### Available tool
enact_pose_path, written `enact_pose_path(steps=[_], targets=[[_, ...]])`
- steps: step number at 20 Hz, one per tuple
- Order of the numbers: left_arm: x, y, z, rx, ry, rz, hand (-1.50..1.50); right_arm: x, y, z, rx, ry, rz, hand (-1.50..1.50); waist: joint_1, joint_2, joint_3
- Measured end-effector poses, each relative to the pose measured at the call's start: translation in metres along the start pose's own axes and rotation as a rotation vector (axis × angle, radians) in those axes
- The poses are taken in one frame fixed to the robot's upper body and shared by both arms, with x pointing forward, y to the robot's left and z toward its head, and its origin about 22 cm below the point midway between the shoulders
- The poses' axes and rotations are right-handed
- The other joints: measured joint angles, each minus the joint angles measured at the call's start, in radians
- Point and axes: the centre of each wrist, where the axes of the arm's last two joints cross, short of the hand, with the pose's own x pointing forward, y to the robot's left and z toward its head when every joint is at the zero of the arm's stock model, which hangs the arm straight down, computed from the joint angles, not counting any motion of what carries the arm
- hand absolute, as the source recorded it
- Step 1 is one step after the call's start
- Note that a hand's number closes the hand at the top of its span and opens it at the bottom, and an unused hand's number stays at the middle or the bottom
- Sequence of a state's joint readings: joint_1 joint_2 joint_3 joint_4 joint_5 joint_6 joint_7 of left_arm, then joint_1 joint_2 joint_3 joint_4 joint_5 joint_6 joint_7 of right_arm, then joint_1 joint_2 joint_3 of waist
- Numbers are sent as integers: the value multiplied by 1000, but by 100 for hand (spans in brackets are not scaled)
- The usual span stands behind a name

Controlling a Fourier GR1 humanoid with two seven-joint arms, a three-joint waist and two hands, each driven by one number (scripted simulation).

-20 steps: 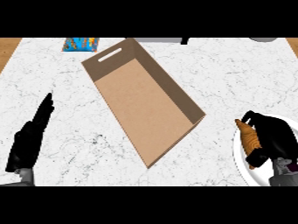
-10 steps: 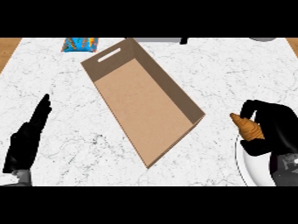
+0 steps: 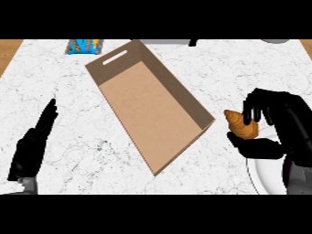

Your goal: Pick the croissant from the plate and place it in the cardboard box

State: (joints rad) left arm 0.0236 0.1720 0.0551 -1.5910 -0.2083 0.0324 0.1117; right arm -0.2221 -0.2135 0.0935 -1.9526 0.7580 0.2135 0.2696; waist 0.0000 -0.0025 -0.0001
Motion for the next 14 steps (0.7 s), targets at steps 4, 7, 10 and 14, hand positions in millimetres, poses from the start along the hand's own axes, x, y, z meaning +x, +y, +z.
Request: enact_pose_path(steps=[4,7,10,14], targets=[[3,4,-4,-1,-4,1,0,36,0,-14,-8,-71,-65,150,4,1,0],[-2,4,-2,-2,-3,2,0,61,-2,-25,-4,-81,-87,150,5,1,0],[-4,6,-1,-2,-3,-2,0,84,0,-48,6,-76,-88,150,8,2,-1],[5,3,-4,-4,-9,-3,0,111,8,-81,24,-57,-79,150,12,3,-1]])
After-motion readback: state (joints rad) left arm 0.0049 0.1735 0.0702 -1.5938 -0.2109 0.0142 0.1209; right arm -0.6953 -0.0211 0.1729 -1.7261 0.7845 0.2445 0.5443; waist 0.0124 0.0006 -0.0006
